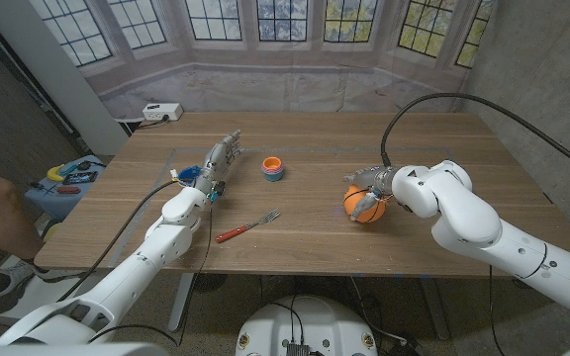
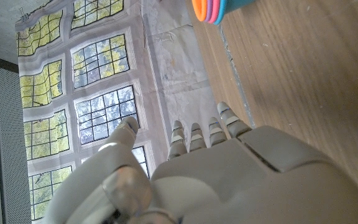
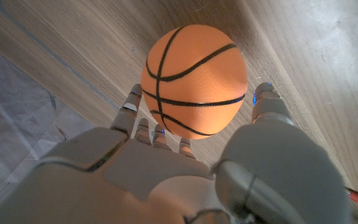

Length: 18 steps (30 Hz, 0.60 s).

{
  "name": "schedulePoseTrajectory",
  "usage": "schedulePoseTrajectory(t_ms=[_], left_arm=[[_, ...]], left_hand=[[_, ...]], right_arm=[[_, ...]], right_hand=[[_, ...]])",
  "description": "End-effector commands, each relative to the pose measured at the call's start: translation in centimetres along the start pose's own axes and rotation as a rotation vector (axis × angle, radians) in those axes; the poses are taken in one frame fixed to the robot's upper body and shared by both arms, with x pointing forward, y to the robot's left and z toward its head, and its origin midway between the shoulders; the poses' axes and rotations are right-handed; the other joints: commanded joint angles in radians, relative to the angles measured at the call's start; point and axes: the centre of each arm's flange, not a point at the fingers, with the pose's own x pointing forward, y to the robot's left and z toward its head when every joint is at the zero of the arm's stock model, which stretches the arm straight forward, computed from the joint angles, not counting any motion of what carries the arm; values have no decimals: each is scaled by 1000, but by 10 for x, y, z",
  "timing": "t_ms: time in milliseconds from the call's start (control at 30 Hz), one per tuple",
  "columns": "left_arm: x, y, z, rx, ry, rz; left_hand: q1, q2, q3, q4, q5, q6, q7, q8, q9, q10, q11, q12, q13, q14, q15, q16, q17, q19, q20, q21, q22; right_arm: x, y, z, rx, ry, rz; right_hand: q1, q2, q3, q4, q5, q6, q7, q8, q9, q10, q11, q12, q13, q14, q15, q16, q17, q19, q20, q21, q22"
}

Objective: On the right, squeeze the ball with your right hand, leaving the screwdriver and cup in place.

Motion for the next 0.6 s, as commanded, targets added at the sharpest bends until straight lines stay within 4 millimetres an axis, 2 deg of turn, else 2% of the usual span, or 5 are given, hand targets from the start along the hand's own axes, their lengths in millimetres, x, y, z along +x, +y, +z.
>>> schedulePoseTrajectory(t_ms=[33,433,600], left_arm=[[1,1,-1,2,4,-6],[1,1,-2,0,6,-4],[2,0,-2,0,7,-5]], left_hand=[[-3,1,7,-2,9,7,0,4,1,11,-2,-3,6,8,2,-1,3,4,1,-3,2],[-4,1,9,-3,9,6,0,3,1,12,-2,-2,6,10,2,-1,3,6,3,-6,2],[-5,1,10,-4,9,7,-2,3,1,11,-1,-3,6,10,3,-1,3,7,4,-7,2]], right_arm=[[2,4,0,0,-8,17],[4,5,0,-4,-16,1],[5,6,-1,-9,-26,-30]], right_hand=[[14,0,9,-1,4,-317,3,4,2,-164,5,8,6,9,-2,6,7,11,3,8,5],[31,7,17,5,1,-281,4,19,7,-138,-8,46,38,46,-2,20,24,47,2,16,7],[52,5,23,1,-1,-252,1,29,11,-110,-16,77,61,79,-3,31,34,77,0,23,8]])
